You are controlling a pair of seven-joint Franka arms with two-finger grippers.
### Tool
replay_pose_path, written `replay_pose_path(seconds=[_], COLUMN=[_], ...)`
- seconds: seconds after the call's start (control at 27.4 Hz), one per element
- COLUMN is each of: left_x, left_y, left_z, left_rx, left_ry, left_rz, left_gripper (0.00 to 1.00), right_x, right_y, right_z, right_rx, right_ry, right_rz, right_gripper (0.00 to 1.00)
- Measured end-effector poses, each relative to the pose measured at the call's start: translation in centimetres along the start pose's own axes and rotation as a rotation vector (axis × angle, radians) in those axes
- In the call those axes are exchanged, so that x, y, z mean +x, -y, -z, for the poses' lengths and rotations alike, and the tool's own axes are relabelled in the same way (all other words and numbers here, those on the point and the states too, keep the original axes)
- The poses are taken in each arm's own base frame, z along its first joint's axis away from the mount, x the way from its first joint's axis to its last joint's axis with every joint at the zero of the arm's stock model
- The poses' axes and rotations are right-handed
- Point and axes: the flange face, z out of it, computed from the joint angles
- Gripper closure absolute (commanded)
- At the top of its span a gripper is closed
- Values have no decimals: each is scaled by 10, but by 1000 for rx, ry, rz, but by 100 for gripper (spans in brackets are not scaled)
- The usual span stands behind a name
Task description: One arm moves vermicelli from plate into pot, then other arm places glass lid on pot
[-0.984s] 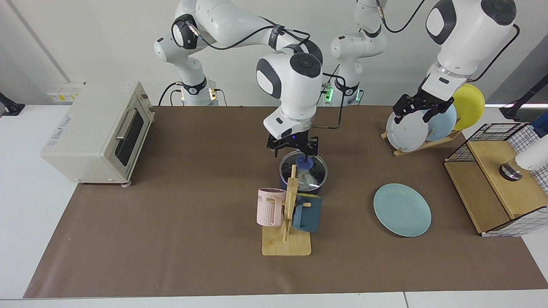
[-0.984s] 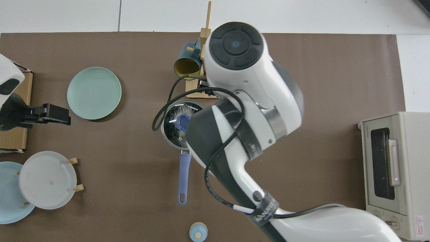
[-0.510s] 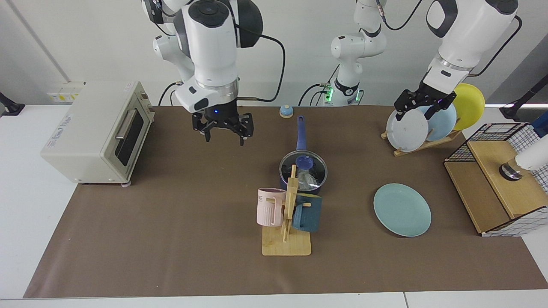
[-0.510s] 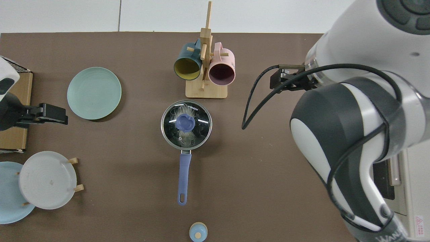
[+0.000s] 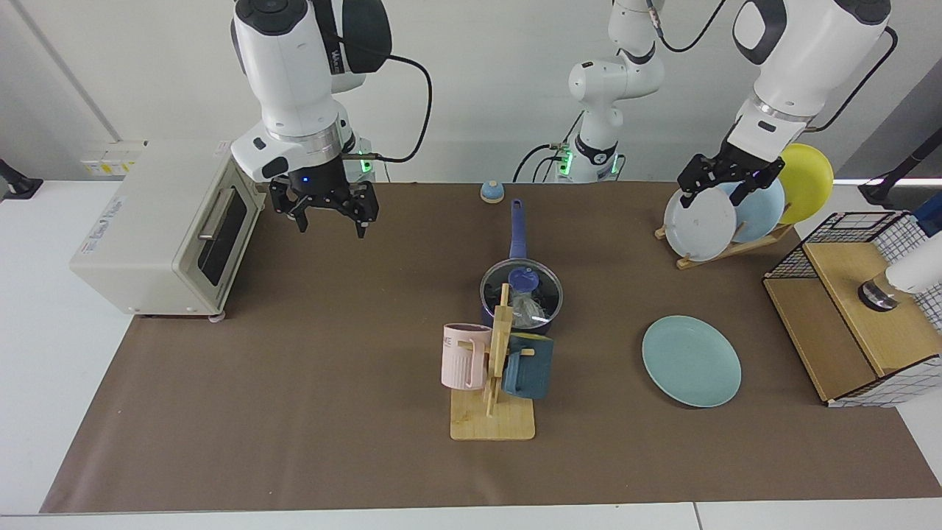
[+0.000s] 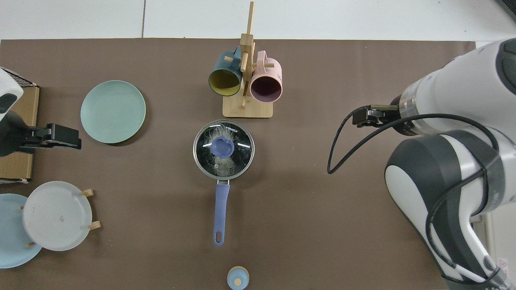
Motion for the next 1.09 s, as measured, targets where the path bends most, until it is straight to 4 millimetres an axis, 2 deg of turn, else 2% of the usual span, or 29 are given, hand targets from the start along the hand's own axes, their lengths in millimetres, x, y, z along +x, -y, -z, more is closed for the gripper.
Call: replay_pose_path(seconds=[0.15,0.29,0.47,1.09], left_x=[0,0,0,0], left_y=[0,0,0,0], left_z=[0,0,0,0], left_rx=[0,0,0,0], left_ry=[0,0,0,0], left_rz=[0,0,0,0], left_gripper=[0,0,0,0], right_x=[-4,-8,-14,-18], right_y=[-23,-47,-66,-70], right_z=[-3,3,11,14], right_rx=[-3,-4,-8,-7], right_ry=[10,17,37,38], right_rz=[14,44,57,52], right_gripper=[0,0,0,0])
